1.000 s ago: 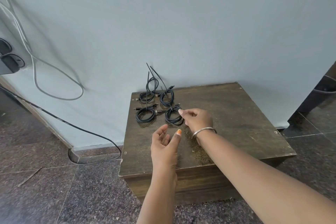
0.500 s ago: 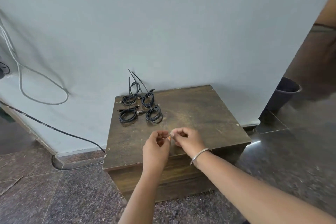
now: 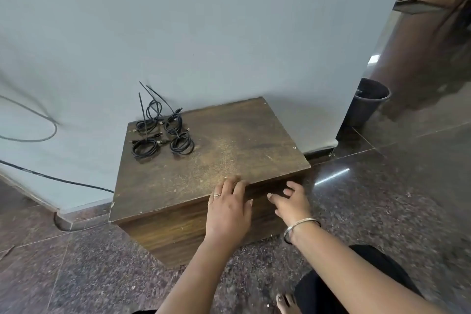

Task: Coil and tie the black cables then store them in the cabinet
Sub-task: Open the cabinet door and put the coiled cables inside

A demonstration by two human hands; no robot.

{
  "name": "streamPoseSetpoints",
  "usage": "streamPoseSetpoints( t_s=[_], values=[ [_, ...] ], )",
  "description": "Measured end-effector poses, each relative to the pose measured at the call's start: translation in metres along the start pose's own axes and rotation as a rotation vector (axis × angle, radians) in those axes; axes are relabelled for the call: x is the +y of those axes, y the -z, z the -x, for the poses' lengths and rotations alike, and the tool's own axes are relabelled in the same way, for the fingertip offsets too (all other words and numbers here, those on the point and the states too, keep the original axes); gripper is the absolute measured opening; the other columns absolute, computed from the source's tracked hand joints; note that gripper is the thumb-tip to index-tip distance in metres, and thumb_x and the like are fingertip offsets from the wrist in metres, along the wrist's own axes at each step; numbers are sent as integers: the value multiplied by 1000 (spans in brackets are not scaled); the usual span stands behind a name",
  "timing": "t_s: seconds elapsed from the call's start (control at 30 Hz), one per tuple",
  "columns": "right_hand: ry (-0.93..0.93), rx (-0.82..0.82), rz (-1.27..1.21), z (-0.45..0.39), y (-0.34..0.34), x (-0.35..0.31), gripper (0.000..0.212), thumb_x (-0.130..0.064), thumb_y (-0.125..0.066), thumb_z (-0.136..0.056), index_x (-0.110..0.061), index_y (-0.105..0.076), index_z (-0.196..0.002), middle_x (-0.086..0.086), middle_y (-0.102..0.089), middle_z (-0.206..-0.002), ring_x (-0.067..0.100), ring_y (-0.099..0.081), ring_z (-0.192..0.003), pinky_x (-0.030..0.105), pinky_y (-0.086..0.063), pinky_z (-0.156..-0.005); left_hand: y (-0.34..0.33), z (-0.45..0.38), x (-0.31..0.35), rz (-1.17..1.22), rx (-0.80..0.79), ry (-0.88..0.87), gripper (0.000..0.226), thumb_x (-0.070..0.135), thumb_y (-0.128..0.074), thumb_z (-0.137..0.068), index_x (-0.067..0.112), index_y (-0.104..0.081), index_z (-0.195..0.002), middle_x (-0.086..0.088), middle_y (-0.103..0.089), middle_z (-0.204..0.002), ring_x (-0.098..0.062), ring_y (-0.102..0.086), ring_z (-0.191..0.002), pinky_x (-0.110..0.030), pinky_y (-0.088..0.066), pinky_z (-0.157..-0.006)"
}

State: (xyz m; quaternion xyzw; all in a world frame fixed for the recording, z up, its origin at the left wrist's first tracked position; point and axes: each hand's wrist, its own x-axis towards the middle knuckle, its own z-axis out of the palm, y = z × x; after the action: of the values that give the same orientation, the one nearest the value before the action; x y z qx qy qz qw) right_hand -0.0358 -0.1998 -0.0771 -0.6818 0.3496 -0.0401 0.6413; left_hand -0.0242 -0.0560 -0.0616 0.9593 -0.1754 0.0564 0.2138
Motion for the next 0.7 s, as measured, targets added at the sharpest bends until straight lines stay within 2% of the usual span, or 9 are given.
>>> streamPoseSetpoints(
  t_s=[0.03,0.1,0.2,0.33,0.47,0.57,0.7],
  values=[
    [-8,21,-9,-4,2,0,73,-9,-75,-75,-13,-37,-138,11,-43,-137,28,-51,-119,48,-46,-100,-5,3,3,-36,-23,-4,47,33,-50,-92,24,-41,-137,0,-35,-148,-25,-25,-140,-40,-21,-116],
    [0,68,10,-12,5,-2,90,-11,-77,-74,-14,-24,-147,11,-33,-147,30,-43,-129,46,-40,-106,-14,7,5,-124,-61,-13,58,35,-48,-93,28,-26,-146,-1,-21,-157,-25,-9,-146,-42,-2,-119],
    [-5,108,31,-21,9,-5,101,-12,-77,-74,-19,-11,-150,6,-18,-156,28,-30,-139,40,-29,-110,-23,10,3,-236,-98,-28,70,34,-44,-94,31,-3,-150,0,-3,-161,-26,6,-147,-43,10,-117],
    [25,118,-14,-35,12,-7,102,-6,-75,-74,-24,-9,-150,1,-14,-158,24,-24,-142,38,-26,-111,-27,13,-3,-278,-97,-50,75,33,-43,-93,32,6,-149,1,3,-161,-26,10,-147,-44,10,-117],
    [22,119,-39,-43,15,-7,95,-1,-67,-74,-31,-16,-148,4,-34,-149,25,-42,-130,38,-38,-100,-27,13,-6,-300,-110,-61,76,35,-44,-93,33,7,-149,1,4,-161,-26,11,-147,-44,8,-118],
    [51,108,-50,-42,19,-6,83,-3,-62,-73,-30,-28,-144,3,-43,-142,19,-48,-117,35,-40,-95,-27,14,-8,-326,-121,-61,76,37,-44,-93,34,9,-149,1,7,-161,-27,11,-146,-45,8,-118],
    [51,70,-40,-34,31,-4,75,-11,-62,-76,-26,-33,-143,2,-40,-146,23,-44,-128,36,-39,-100,-28,19,-12,-366,-140,-46,78,37,-42,-94,35,14,-147,1,15,-159,-29,15,-145,-47,8,-117]
  ],
)
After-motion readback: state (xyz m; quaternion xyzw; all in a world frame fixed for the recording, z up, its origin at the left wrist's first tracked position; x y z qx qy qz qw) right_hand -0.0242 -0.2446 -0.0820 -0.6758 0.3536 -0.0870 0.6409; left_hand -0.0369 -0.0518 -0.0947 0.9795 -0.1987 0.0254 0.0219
